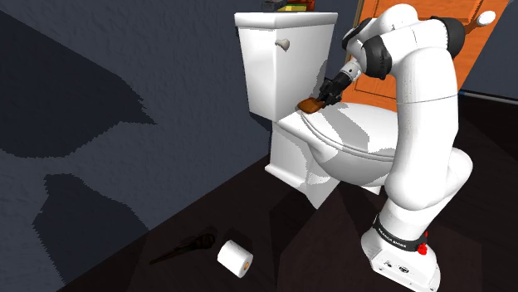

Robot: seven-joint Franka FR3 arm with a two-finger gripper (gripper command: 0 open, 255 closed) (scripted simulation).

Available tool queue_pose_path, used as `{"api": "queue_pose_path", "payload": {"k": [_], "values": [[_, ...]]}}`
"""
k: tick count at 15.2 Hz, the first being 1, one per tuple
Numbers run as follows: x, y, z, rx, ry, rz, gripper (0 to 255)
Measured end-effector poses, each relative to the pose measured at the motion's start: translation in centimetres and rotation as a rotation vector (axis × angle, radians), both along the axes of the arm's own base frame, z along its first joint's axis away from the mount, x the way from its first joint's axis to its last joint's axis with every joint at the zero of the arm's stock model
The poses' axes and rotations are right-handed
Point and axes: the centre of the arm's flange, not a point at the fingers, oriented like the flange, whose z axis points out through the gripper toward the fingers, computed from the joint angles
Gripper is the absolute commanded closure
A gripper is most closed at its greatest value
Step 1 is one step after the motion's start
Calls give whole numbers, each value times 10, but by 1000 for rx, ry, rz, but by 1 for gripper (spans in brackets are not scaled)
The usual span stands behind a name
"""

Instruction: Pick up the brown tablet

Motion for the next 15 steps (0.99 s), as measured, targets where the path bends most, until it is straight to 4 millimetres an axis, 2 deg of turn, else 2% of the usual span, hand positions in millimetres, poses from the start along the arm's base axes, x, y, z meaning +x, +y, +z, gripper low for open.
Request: {"api": "queue_pose_path", "payload": {"k": [5, 15], "values": [[0, -1, 9, 0, 1, 0, 255], [0, 0, 62, 0, 1, 0, 255]]}}
